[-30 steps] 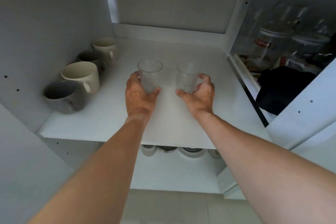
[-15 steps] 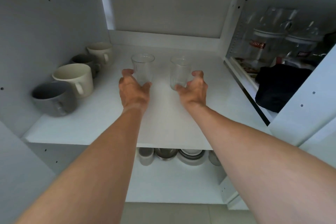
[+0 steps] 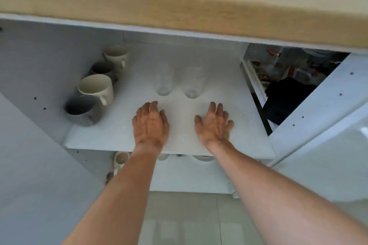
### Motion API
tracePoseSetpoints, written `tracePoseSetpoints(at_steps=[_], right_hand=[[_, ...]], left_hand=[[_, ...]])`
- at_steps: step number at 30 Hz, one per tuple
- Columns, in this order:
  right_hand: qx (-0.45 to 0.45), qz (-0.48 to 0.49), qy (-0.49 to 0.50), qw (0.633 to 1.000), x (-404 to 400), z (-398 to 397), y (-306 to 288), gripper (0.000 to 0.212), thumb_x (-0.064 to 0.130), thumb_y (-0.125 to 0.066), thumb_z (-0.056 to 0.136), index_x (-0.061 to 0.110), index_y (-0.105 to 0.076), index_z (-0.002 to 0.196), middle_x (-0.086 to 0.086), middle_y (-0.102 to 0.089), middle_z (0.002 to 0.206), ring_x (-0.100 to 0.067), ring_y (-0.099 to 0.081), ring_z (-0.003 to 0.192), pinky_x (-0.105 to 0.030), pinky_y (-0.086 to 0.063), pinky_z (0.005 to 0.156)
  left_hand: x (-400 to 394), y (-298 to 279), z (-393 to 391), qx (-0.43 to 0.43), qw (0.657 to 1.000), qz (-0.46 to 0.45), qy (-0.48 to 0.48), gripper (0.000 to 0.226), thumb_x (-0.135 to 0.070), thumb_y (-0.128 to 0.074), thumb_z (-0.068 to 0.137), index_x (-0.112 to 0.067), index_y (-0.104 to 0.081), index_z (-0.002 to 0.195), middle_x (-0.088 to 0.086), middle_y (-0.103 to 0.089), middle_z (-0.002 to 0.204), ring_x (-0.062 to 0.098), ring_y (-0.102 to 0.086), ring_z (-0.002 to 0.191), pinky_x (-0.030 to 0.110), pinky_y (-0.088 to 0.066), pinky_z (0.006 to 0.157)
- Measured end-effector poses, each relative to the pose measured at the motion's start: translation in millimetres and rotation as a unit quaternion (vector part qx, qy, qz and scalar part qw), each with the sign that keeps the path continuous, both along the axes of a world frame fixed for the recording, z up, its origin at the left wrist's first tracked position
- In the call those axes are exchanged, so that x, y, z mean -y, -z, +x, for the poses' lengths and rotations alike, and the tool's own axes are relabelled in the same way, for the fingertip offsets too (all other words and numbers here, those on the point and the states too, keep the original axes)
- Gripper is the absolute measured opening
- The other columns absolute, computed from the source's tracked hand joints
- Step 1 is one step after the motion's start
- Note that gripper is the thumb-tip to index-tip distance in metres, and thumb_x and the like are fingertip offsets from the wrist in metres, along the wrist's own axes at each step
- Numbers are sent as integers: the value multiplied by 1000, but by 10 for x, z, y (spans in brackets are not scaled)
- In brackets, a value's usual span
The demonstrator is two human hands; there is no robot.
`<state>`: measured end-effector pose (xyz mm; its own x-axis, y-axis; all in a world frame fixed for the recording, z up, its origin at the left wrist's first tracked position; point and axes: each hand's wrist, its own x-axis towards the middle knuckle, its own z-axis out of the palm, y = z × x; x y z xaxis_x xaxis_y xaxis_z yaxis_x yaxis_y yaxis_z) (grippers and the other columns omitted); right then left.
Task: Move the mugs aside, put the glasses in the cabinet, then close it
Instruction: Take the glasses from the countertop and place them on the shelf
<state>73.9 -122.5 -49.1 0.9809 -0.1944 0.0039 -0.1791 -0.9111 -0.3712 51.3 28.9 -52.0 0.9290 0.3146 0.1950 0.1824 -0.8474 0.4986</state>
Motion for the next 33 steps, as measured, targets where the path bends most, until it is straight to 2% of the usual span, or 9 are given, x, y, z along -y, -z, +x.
tracePoseSetpoints(at_steps=[4, 6, 11, 16, 19, 22, 25, 28, 33], right_hand=[[-113, -10, -27, 993, 50, -714, -467, 70, 46, -42, 99, 12, -18, 155, -15, -19, 163, -35, -30, 143, -54, -29, 113], [-159, -10, -22, 987, 92, -1075, -812, 70, 47, -39, 99, 13, -14, 156, -14, -15, 164, -34, -27, 146, -54, -27, 115], [-199, -20, -46, 979, 182, -1866, -1875, 68, 43, -38, 100, 13, -14, 157, -14, -16, 165, -32, -25, 147, -53, -25, 116], [-162, -38, -85, 982, 185, -2258, -2765, 63, 40, -38, 100, 12, -22, 154, -12, -28, 160, -30, -34, 143, -48, -29, 115], [-72, -24, -83, 994, 220, -2256, -3148, 48, 33, -47, 97, 10, -46, 139, -11, -56, 134, -32, -54, 122, -44, -42, 101], [12, -23, -62, 998, 310, -2045, -3420, 38, 29, -54, 93, 10, -57, 125, -9, -62, 116, -31, -61, 105, -42, -49, 87], [28, -41, -47, 998, 456, -1636, -3570, 43, 33, -52, 94, 11, -53, 131, -9, -58, 122, -31, -58, 111, -43, -46, 93], [10, -61, -33, 998, 613, -1160, -3594, 49, 39, -47, 96, 13, -47, 137, -12, -52, 133, -32, -51, 121, -44, -40, 102], [-43, -64, -51, 996, 868, -328, -3462, 58, 46, -43, 96, 17, -37, 146, -16, -28, 158, -36, -31, 141, -49, -26, 114]], left_hand=[[24, -425, -675, -125, 989, 69, 46, 47, -31, -30, 103, -13, -37, 146, 10, -35, 154, 28, -35, 139, 41, -30, 110], [11, -744, -1010, -184, 974, 102, 86, 49, -34, -26, 103, -15, -31, 149, 8, -27, 159, 26, -29, 143, 41, -28, 114], [-55, -1798, -1694, -258, 959, 66, 101, 50, -35, -28, 104, -16, -31, 150, 7, -25, 160, 26, -27, 145, 42, -25, 116], [-77, -2798, -2031, -202, 972, 34, 113, 42, -30, -39, 101, -13, -48, 140, 8, -48, 147, 28, -47, 132, 41, -35, 108], [-104, -3219, -2001, -125, 983, 3, 135, 29, -21, -48, 99, -11, -60, 123, 8, -68, 119, 30, -60, 112, 41, -43, 93], [-108, -3509, -1773, -78, 986, -2, 146, 25, -17, -51, 97, -9, -63, 118, 10, -71, 106, 32, -63, 103, 41, -45, 86], [-34, -3682, -1365, -53, 987, -8, 151, 27, -17, -50, 97, -8, -60, 120, 12, -70, 107, 34, -63, 101, 44, -48, 87], [139, -3746, -848, -45, 989, -14, 144, 31, -21, -47, 98, -9, -57, 125, 13, -68, 116, 33, -61, 108, 45, -47, 90], [505, -3774, 173, -35, 988, -8, 150, 33, -22, -48, 97, -9, -56, 126, 15, -65, 121, 34, -60, 109, 44, -47, 92]])
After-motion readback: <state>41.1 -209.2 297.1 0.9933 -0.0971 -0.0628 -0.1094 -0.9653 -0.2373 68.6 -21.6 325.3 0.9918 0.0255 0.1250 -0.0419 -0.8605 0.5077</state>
